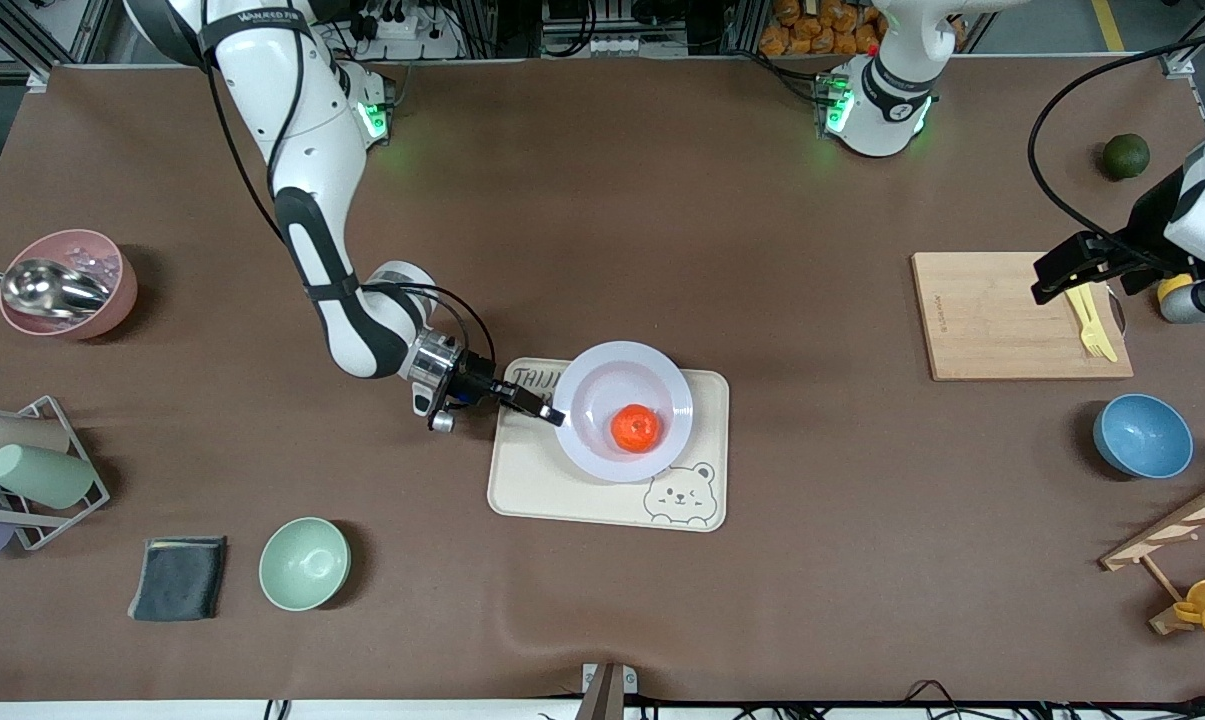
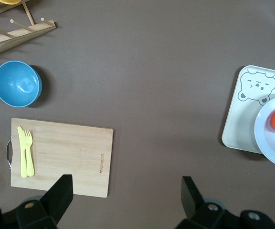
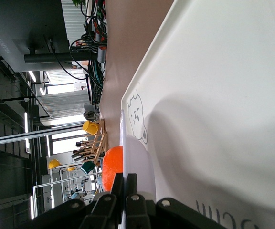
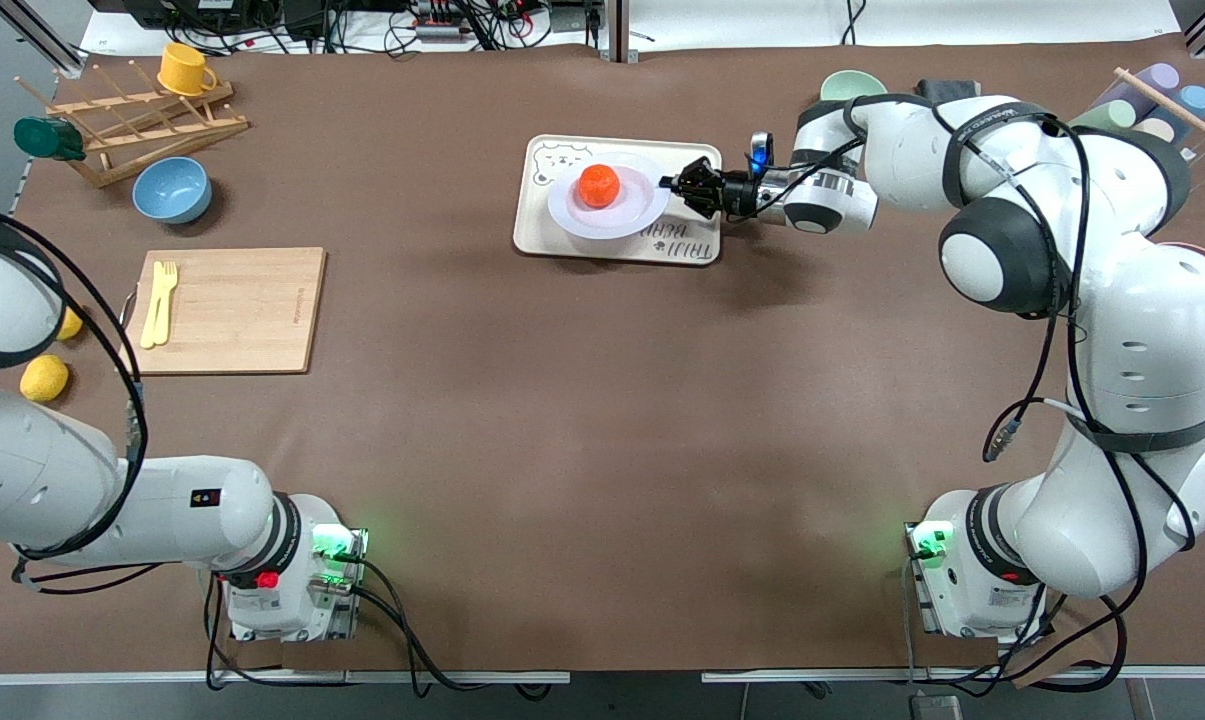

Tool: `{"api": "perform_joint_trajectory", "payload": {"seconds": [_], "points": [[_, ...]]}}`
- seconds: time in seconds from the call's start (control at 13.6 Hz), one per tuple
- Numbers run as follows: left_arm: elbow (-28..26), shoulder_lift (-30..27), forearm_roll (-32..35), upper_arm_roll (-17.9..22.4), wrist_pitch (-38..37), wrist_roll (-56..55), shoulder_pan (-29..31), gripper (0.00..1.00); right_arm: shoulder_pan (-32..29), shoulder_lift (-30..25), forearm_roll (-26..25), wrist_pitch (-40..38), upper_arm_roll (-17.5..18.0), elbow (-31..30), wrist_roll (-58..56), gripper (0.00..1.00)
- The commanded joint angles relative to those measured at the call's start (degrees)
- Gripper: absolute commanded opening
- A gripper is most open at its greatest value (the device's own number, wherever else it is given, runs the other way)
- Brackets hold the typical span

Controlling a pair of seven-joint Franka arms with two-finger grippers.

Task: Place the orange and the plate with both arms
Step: 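Slide the plate with the right gripper onto the bear tray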

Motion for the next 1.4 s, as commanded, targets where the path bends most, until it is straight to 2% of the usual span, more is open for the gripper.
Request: {"api": "perform_joint_trajectory", "payload": {"seconds": [0.0, 0.44, 0.52, 0.59, 0.66, 0.74, 0.81, 0.96, 1.18, 1.25, 1.33], "points": [[-0.59, -0.62, -1.47, 0.18, 0.19, 1.3, 0.34, 1.0, 0.28, 1.99, 1.59, 0.53, 0.23, 2.32, -1.47, 0.0], [-0.59, -0.27, -1.47, 0.18, 0.37, 1.3, 0.34, 1.0, -0.6, 4.37, 1.41, 0.17, 0.23, 4.17, -3.14, 0.0], [-0.5, -0.27, -1.47, 0.18, 0.46, 1.3, 0.34, 1.0, -0.69, 4.37, 1.41, 0.17, 0.14, 4.17, -3.14, 0.27], [-0.5, -0.27, -1.47, 0.18, 0.46, 1.3, 0.34, 1.0, -0.77, 4.28, 1.06, 0.17, 0.14, 4.17, -2.97, 0.4], [-0.5, -0.27, -1.47, 0.18, 0.46, 1.3, 0.43, 1.0, -0.95, 4.28, 0.97, 0.17, 0.14, 4.17, -2.88, 0.41], [-0.41, -0.27, -1.56, 0.18, 0.46, 1.3, 0.6, 1.0, -0.95, 4.28, 0.88, 0.17, 0.14, 4.17, -2.88, 0.5], [-0.5, -0.36, -1.56, 0.26, 0.46, 1.3, 0.6, 1.0, -0.95, 4.28, 0.88, 0.26, 0.14, 4.17, -2.79, 0.53], [-0.5, -0.27, -2.08, 0.27, 0.46, 1.3, 0.69, 1.0, -1.04, 4.19, -0.34, 0.44, 0.06, 4.25, -2.62, 0.54], [-0.5, -0.27, -2.35, 0.35, 0.46, 1.3, 0.87, 1.0, -1.04, 3.58, -3.15, 0.96, -0.12, 4.25, -0.78, 0.47], [-0.68, -0.27, -2.35, 0.35, 0.46, 1.3, 0.87, 1.0, -0.78, 3.23, -5.07, 1.84, -0.29, 4.43, 2.8, 0.46], [-0.68, -0.27, -2.35, 0.35, 0.46, 1.3, 0.95, 1.0, -0.86, 2.62, -9.44, 3.76, -0.3, 5.13, 7.01, 0.46]]}}
